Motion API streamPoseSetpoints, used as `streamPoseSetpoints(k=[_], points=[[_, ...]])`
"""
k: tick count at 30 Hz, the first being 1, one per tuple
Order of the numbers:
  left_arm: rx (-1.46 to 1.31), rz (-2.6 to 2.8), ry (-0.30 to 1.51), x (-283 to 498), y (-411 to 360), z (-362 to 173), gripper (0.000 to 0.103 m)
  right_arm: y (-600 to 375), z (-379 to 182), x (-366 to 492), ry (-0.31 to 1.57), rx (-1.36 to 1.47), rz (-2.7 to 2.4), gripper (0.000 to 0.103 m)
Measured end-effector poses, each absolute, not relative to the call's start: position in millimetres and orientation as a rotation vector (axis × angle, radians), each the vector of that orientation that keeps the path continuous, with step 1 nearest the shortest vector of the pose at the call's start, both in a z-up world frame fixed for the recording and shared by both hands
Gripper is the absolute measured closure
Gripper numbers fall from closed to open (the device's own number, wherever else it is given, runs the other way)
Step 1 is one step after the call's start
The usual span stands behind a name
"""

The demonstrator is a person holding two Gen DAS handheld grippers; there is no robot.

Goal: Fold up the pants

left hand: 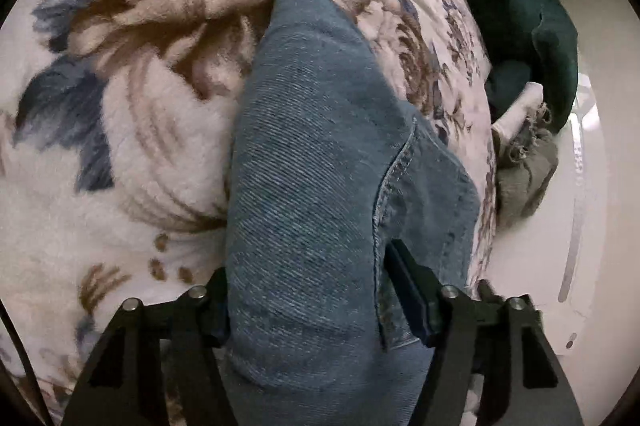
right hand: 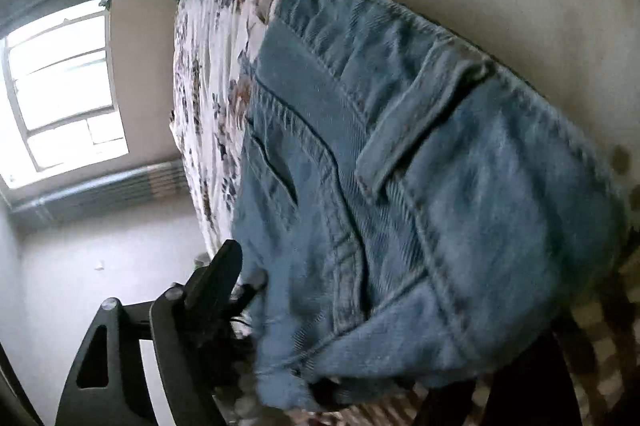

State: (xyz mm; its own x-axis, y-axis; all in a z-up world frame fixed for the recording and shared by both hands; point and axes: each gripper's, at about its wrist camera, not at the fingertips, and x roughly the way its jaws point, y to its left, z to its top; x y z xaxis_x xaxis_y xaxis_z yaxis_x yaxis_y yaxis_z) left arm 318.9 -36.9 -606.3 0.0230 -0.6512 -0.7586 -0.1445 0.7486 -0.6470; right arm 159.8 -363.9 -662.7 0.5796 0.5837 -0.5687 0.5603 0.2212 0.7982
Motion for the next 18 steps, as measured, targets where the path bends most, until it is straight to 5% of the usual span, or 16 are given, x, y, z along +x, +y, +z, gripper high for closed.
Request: streamPoseSetpoints(k=[2,4,6,8,18], points=[[-0.715,-0.425,1.568,322.5,-35.1,-624.7,0.032,-359.6,-678.7,163.9,1.073,1.443,-0.010,0.023],[-0.767,-0.412,1.575,326.2,-33.8,-637.4,0.034,-359.9,-707.8,170.3,1.123,1.490,-0.051,0.034],[-0.697,-0.439,1.542,330.6,-42.5,-624.5,0.051,-359.6,-709.7,170.2,1.115,1.525,-0.082,0.055],[-0.608,-0.461,1.526,328.9,-50.6,-608.0,0.068,-352.6,-690.6,177.5,1.118,1.462,-0.092,0.065],[-0.575,-0.543,1.432,331.4,-55.1,-501.7,0.078,-337.5,-584.5,188.5,1.088,1.360,-0.105,0.076]])
